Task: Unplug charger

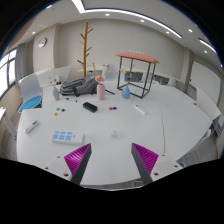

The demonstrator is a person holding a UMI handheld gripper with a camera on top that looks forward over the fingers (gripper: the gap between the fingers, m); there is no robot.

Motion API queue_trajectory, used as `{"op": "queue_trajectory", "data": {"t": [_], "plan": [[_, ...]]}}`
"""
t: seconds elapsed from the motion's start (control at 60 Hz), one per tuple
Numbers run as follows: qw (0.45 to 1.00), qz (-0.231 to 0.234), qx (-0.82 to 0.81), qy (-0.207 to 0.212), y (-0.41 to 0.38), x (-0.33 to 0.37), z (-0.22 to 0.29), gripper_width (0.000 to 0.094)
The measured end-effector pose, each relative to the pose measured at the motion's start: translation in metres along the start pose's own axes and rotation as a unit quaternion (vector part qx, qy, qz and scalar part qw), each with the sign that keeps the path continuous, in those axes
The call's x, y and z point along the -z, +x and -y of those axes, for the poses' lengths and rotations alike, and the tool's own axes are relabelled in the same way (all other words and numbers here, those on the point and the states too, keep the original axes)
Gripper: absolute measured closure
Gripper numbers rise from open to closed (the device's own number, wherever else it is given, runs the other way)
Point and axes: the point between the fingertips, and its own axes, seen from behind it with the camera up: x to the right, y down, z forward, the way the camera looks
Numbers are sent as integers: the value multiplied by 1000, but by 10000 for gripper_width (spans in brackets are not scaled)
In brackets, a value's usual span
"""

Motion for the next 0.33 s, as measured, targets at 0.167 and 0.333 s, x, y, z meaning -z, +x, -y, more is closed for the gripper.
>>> {"op": "queue_trajectory", "data": {"t": [0.167, 0.333], "plan": [[1000, -2, 9, 13, 7, -5, 14, 85], [1000, 14, 11, 16, -3, -5, 17, 84]]}}
